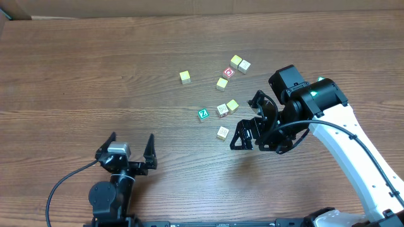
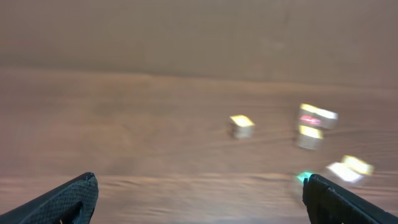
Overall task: Flip 4 blocks
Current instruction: 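Move the right gripper over the wooden block near the front center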
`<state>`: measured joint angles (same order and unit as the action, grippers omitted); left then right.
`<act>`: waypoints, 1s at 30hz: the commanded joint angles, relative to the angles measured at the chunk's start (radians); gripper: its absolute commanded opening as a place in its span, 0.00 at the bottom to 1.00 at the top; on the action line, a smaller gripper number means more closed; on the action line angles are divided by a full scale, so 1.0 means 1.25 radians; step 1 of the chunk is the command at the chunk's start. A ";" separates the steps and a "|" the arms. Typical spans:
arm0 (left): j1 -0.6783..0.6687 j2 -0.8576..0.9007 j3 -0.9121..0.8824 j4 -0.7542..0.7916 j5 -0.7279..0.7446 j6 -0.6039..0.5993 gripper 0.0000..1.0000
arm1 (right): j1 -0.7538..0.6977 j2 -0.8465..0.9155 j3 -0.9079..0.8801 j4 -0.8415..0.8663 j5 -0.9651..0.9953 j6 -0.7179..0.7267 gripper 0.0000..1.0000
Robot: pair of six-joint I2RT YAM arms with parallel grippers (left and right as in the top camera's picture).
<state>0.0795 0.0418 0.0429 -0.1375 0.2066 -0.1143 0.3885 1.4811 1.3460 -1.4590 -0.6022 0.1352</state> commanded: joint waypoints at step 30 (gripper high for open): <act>-0.134 1.219 1.017 -0.841 0.121 -0.010 1.00 | 0.008 -0.008 -0.037 0.091 0.337 0.208 1.00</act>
<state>-0.0841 1.5387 1.2861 -1.1858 0.2855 -0.1490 0.3889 1.4811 1.3380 -1.3697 -0.3916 0.2409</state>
